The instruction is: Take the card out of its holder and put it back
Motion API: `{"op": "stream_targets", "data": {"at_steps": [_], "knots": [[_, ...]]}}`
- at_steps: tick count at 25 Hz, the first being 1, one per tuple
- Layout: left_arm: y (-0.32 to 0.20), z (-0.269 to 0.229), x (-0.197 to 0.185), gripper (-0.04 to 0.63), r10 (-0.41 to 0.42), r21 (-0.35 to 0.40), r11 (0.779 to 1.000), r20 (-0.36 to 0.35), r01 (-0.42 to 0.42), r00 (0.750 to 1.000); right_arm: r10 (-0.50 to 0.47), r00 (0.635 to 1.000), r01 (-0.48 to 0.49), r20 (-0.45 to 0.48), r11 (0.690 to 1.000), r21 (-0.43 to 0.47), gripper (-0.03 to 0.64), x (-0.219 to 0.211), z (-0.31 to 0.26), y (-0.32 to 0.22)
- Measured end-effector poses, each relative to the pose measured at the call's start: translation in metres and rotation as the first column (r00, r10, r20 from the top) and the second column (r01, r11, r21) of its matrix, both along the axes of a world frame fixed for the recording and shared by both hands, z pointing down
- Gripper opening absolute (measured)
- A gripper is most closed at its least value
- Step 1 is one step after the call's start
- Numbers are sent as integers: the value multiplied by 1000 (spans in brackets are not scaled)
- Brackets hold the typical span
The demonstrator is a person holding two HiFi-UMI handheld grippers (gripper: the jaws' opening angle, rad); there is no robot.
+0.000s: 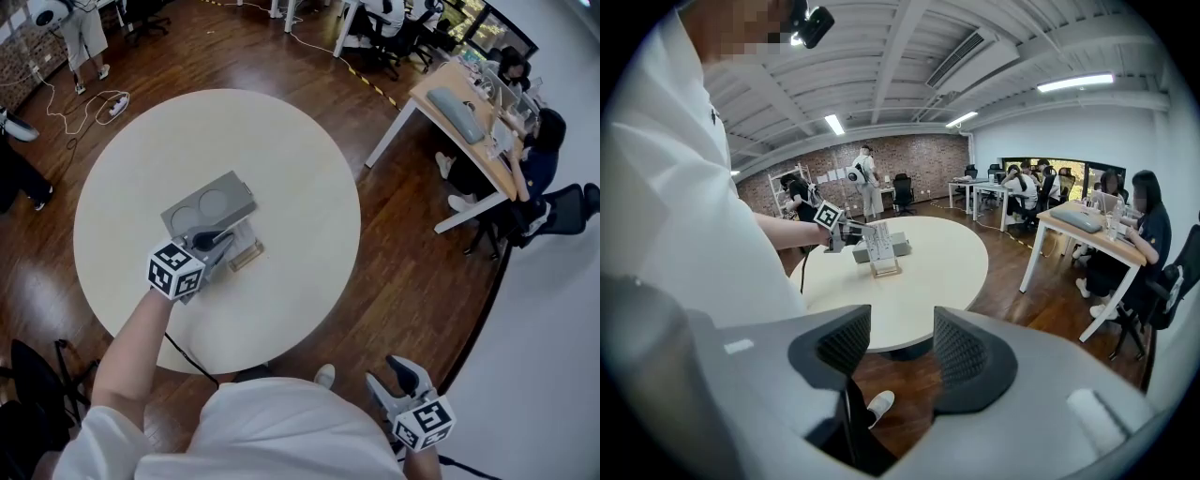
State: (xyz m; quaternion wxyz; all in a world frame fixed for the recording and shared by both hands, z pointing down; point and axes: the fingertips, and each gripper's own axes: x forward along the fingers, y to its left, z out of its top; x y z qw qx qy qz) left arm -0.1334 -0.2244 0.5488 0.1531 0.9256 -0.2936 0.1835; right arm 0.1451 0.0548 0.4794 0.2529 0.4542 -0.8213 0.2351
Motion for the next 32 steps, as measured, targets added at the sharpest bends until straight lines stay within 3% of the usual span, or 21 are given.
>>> {"op": "stream_targets", "data": {"at_steps": [24,32], "knots": [[-2,35,5,15,32,-41,999,5,-31,999,28,1000,-28,-2,999,-15,215,-1,3,9],[2,45,9,16,56,-46,997,36,-54,998,55,998,-55,-4,998,-24,215,0,3,18]]}}
